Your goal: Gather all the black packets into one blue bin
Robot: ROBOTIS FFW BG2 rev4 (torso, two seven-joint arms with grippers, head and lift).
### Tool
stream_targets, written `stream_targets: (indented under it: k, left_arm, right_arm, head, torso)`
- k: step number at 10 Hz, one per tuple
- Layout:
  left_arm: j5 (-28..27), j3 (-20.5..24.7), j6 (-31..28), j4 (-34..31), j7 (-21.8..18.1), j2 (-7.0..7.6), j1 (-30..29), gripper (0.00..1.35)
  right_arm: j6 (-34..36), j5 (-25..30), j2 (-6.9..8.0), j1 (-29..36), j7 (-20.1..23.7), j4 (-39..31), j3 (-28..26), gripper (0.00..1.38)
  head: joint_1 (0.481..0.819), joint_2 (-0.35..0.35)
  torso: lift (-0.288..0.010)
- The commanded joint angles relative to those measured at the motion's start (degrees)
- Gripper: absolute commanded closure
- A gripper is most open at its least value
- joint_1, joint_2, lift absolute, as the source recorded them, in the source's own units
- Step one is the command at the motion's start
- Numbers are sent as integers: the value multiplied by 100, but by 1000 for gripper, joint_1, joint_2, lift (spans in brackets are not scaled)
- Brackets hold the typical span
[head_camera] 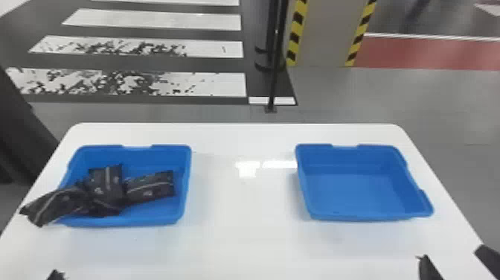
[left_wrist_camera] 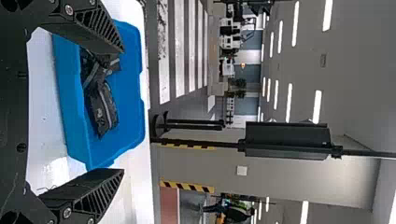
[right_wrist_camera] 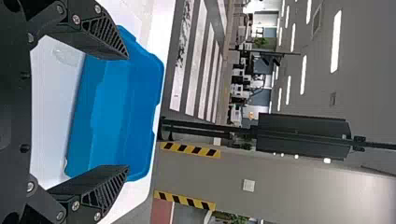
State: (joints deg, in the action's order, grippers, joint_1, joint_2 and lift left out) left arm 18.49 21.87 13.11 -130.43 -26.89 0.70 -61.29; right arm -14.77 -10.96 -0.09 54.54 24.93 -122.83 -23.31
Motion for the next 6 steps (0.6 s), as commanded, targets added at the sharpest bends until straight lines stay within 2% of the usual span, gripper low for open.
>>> stream_targets:
  k: [1, 6]
  left_arm:
    - [2, 18, -17, 0, 0, -8, -16, 127]
    - [2, -4, -45, 14, -18, 9, 41, 127]
  right_arm:
    - [0, 11, 14, -12, -5, 0, 0, 202]
    - [0, -35, 14, -26, -5, -113, 0, 202]
  head:
    - [695, -62]
    - [695, -58]
  torso:
    - [-110]
    - [-110]
